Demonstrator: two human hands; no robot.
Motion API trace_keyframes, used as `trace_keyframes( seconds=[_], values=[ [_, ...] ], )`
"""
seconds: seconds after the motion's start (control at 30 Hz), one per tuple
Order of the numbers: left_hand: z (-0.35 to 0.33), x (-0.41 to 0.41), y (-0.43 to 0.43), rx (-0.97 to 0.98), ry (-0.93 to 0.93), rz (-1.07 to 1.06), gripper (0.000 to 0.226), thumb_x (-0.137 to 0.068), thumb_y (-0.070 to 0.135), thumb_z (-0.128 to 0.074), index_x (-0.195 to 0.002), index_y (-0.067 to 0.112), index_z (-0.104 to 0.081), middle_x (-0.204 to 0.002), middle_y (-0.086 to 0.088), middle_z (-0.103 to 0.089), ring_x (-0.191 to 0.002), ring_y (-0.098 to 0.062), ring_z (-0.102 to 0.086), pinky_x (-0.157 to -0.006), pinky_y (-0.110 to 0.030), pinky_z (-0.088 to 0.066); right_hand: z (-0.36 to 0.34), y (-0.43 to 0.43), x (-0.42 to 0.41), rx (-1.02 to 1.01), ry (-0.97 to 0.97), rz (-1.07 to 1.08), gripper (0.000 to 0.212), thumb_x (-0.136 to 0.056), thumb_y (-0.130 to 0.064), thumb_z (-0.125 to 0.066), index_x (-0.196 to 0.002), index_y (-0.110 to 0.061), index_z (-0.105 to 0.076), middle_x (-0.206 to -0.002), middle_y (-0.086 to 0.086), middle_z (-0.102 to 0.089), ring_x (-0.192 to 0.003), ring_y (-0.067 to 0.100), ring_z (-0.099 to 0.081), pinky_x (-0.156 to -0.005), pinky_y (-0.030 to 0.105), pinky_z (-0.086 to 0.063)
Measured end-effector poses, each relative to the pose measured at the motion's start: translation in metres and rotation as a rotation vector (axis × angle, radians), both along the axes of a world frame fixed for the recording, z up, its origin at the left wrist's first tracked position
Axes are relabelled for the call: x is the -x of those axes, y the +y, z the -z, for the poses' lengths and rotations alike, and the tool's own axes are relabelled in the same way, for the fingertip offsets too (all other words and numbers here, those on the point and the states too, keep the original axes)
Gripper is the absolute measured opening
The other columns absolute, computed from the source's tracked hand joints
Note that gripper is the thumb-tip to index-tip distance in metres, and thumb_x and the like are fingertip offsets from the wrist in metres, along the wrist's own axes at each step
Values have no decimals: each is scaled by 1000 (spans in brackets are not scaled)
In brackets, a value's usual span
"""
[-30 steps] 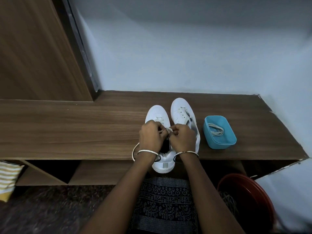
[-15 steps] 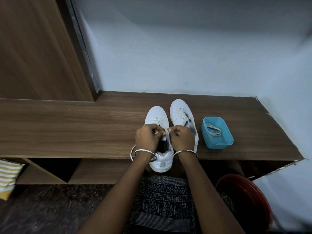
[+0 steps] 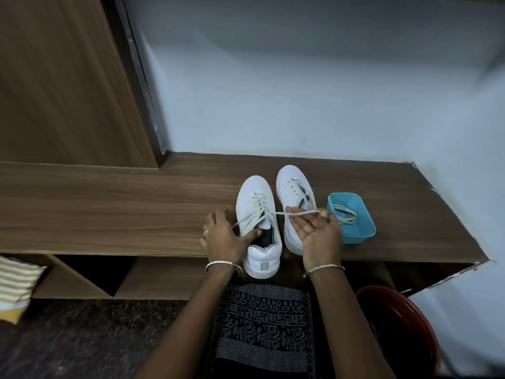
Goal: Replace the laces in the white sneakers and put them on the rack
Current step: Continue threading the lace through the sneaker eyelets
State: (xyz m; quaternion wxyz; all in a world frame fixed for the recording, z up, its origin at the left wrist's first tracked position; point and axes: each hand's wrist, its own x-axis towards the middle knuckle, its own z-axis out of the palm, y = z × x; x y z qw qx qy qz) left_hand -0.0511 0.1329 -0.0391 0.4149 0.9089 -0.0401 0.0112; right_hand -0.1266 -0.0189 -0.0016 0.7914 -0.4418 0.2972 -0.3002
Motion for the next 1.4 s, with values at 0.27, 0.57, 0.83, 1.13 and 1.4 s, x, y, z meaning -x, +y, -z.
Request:
trace_keyframes(
  seconds=[0.27, 0.57, 0.83, 1.13, 1.4],
  values=[
    [1, 2, 2, 63, 17, -18, 95, -51, 60, -88, -125, 16, -46, -130, -6, -48, -116, -34, -54, -95, -58, -44, -12, -46, 41, 382, 295, -16, 25, -102, -13, -48, -80, -14, -60, -53, -6, -40, -37, 6, -36, -39, 19, -34],
    [10, 2, -1, 165, -6, -16, 75, -56, 47, -90, -112, 19, -49, -112, 3, -57, -108, -21, -56, -88, -48, -49, -4, -12, 17, 1285, 570, -242, 3, -83, -20, -74, -83, -17, -73, -84, -4, -65, -74, 9, -58, -68, 26, -44],
    [15, -1, -2, 291, -2, 80, 64, -61, 29, -92, -106, 27, -46, -97, -1, -65, -80, -13, -61, -58, -12, -39, 6, 15, -35, 1256, 747, -384, 17, -90, -27, -67, -103, -21, -75, -100, 3, -75, -97, 26, -70, -82, 39, -57],
    [24, -7, -1, 329, 92, 122, 70, -64, 31, -91, -119, 11, -52, -108, -3, -62, -88, -15, -60, -69, -25, -48, 4, -11, -4, 826, 537, -208, 13, -83, -15, -75, -73, -18, -68, -63, -4, -63, -55, 13, -60, -61, 28, -51],
    [28, -11, -4, 267, 78, 161, 63, -70, 36, -86, -119, 11, -57, -108, -6, -60, -92, -21, -59, -78, -38, -53, -19, -36, 53, 825, 716, -139, 20, -77, -18, -75, -59, -16, -68, -55, -2, -63, -59, 16, -59, -59, 26, -43]
  ],
)
